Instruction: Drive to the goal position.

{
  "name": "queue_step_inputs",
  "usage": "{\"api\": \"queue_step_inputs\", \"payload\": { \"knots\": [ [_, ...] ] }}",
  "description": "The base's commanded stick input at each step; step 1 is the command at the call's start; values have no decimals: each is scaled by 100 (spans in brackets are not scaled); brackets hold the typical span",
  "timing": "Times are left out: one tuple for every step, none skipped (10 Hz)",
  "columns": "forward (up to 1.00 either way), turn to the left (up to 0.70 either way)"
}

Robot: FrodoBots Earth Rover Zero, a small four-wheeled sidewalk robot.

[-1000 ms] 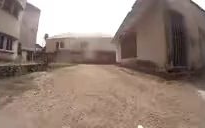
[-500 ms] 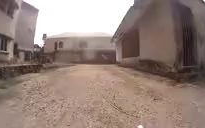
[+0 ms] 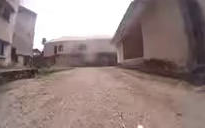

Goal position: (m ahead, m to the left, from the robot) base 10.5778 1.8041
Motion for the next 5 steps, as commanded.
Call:
{"api": "queue_step_inputs", "payload": {
  "knots": [
    [100, 0],
    [100, 0],
    [100, 0],
    [100, 0],
    [100, 0]
  ]
}}
